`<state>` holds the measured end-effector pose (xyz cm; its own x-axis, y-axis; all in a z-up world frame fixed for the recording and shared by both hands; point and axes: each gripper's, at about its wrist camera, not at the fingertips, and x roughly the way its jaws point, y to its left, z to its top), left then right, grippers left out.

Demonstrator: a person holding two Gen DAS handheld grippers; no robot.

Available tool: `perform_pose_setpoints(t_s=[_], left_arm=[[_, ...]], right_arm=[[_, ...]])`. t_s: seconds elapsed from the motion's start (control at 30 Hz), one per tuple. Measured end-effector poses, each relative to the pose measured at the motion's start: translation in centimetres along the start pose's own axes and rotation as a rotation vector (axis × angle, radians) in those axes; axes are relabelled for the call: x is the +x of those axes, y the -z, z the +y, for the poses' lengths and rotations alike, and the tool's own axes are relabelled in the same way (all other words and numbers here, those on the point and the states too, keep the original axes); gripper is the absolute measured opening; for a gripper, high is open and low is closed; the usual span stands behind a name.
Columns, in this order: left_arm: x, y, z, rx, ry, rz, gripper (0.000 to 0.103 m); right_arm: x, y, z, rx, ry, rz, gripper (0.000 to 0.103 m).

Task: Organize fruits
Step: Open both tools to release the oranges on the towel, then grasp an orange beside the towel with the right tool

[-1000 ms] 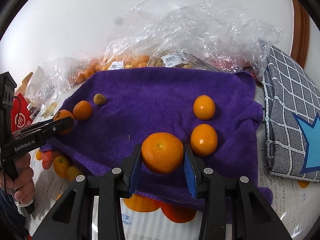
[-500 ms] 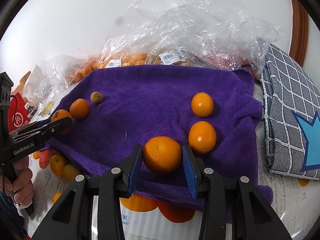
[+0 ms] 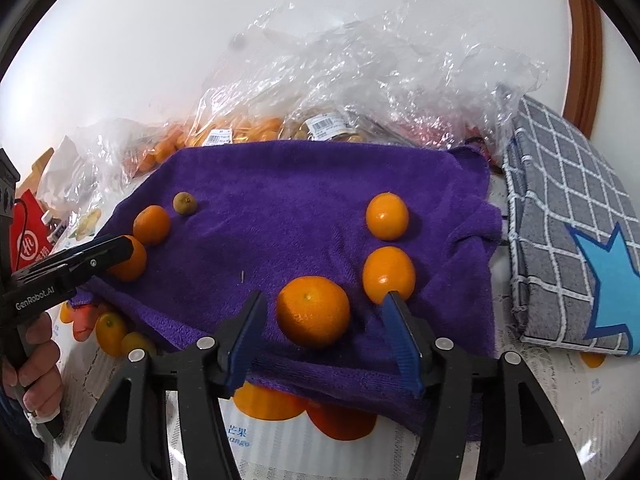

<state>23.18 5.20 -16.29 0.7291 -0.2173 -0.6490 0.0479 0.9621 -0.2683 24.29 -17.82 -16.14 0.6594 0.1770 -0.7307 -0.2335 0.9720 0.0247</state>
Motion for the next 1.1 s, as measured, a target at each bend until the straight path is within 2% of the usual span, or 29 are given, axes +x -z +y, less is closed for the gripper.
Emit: perform_pose_setpoints(t_s=[0.1, 0.33, 0.5, 0.63, 0.83, 1.1], left_arm=[[-0.6, 0.0, 0.0, -0.008, 0.003, -0.031, 0.047], [-2.5, 0.4, -0.4, 0.007, 0.001, -0.102, 0.048], [-4.0, 1.3, -0.6, 0.022, -0.002, -0.121, 0.048], [-5.0, 2.3, -0.5, 0.034, -0.013, -0.116, 0.048], [-6.4, 3.5, 0.7, 0.012, -0.041, -0.109, 0.048], [-8.6, 5.2, 3.7, -0.039, -0.105, -0.094, 0.048]], right_arm=[[-0.6, 0.1, 0.3, -0.013, 0.029, -0.024, 0.060], [-2.7, 0.6, 0.3, 0.008, 0.031, -0.091, 0.060], [-3.9, 1.9, 0.1, 0.081, 0.060, -0.066, 0.060], [-5.5, 3.1, 1.1, 0.097, 0.027, -0.051, 0.060], [-7.0, 4.9, 4.2, 0.049, -0.011, -0.031, 0.060], [-6.8, 7.0, 7.3, 0.047, -0.113, 0.017, 0.060]])
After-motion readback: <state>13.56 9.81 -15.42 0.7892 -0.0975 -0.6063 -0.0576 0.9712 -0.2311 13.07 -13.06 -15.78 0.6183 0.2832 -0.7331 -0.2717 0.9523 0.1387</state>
